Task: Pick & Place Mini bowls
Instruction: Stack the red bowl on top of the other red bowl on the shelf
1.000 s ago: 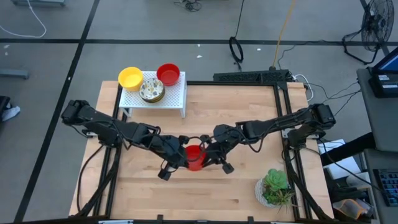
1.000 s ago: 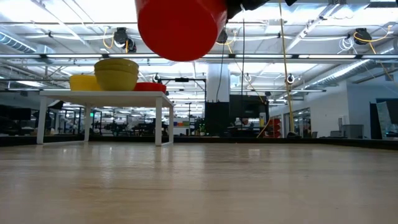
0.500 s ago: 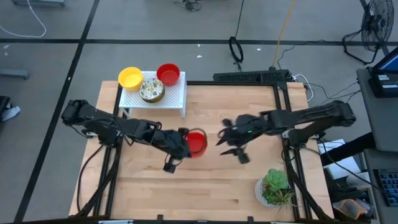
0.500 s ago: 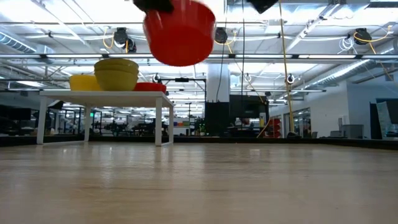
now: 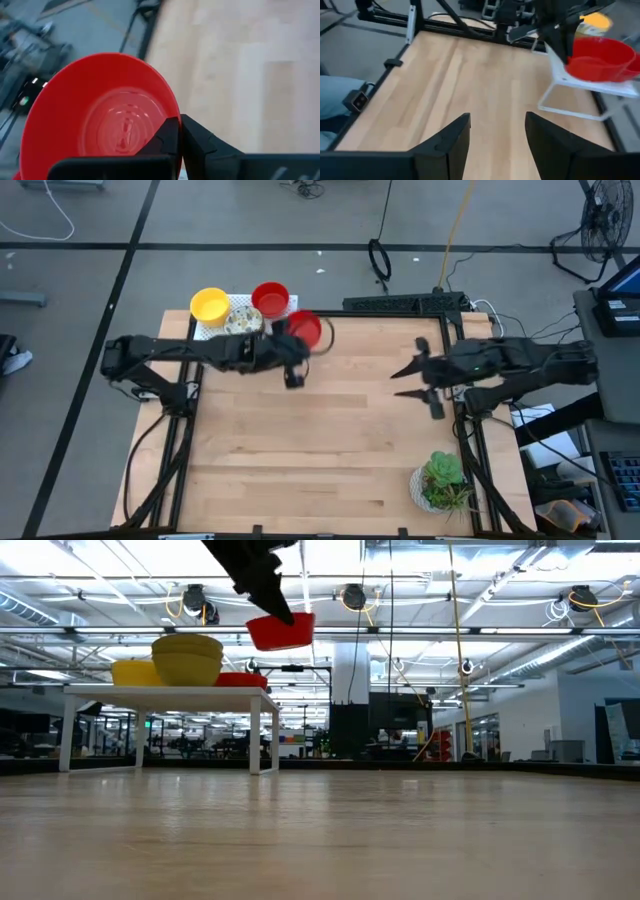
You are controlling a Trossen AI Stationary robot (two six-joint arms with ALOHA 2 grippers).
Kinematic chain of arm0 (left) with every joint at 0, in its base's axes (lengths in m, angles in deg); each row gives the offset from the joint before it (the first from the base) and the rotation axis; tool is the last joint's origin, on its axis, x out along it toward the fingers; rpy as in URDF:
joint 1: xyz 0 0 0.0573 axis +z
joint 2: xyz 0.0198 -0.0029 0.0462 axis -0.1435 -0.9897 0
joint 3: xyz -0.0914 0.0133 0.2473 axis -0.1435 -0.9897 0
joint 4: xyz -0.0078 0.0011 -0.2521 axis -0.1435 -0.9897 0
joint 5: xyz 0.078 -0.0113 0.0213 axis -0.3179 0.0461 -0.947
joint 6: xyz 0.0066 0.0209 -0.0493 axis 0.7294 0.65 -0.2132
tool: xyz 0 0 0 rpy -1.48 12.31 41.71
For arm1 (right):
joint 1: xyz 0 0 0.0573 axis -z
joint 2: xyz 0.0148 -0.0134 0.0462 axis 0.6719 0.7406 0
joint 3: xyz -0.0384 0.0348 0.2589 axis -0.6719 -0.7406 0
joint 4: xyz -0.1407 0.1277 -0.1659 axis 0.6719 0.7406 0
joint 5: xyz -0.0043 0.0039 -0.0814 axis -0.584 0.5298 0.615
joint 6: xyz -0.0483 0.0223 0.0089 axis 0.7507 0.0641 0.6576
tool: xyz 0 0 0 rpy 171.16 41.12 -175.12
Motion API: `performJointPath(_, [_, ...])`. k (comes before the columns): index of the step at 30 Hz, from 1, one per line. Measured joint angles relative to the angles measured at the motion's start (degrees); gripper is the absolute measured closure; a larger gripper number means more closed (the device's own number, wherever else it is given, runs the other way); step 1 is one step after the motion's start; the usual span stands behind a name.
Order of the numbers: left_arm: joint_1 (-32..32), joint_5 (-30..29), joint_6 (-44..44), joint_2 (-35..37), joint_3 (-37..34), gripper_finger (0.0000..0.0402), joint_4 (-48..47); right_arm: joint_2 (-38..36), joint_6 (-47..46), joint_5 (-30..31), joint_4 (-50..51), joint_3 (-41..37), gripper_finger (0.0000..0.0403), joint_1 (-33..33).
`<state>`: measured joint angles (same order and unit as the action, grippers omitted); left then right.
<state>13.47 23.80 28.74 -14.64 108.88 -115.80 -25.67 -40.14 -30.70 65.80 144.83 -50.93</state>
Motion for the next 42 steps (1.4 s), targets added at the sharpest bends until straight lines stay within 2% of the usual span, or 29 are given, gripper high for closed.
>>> performJointPath(5, [7.76,-2.23,2.23,0.0,2.75,0.038,0.28,-4.95,0.19,0.45,0.62,-1.95,0.0226,0.13])
performJointPath(10, [15.72,-2.45,3.18,0.0,3.4,0.0392,0.11,-9.41,0.52,0.86,-2.05,-8.85,0.0231,0.13])
performJointPath(13, [20.35,-2.4,3.06,0.0,3.4,0.0393,-0.53,-11.92,2.59,4.2,-5.62,-14.18,0.0229,0.13])
performJointPath(17, [25.42,2.35,1.97,0.0,3.4,0.038,-2.16,-15.02,6.05,9.01,-11.84,-20.8,0.0227,0.15])
performJointPath(20, [28.28,6.81,0.6,-0.02,3.4,0.0386,-2.69,-16.98,7.96,9.39,-16.69,-25.16,0.0228,0.17])
performJointPath(23, [30.29,8.96,0.15,-0.02,3.4,0.0395,-2.69,-18.84,8.97,9.29,-20.86,-28.94,0.0231,0.15])
performJointPath(29, [31.51,13.25,-1.25,-0.02,3.4,0.0377,-3.74,-22.3,8.25,9.19,-28.54,-36.63,0.0231,0.15])
performJointPath(37, [31.51,14.62,-1.29,-0.02,3.4,0.0395,-6.33,-24.87,7.88,9.18,-47.55,-48.35,0.0232,0.15])
performJointPath(42, [31.51,14.69,-1.51,-0.02,3.4,0.037,-6.46,-25.17,8.71,9.17,-62.1,-55.64,0.0232,0.15])
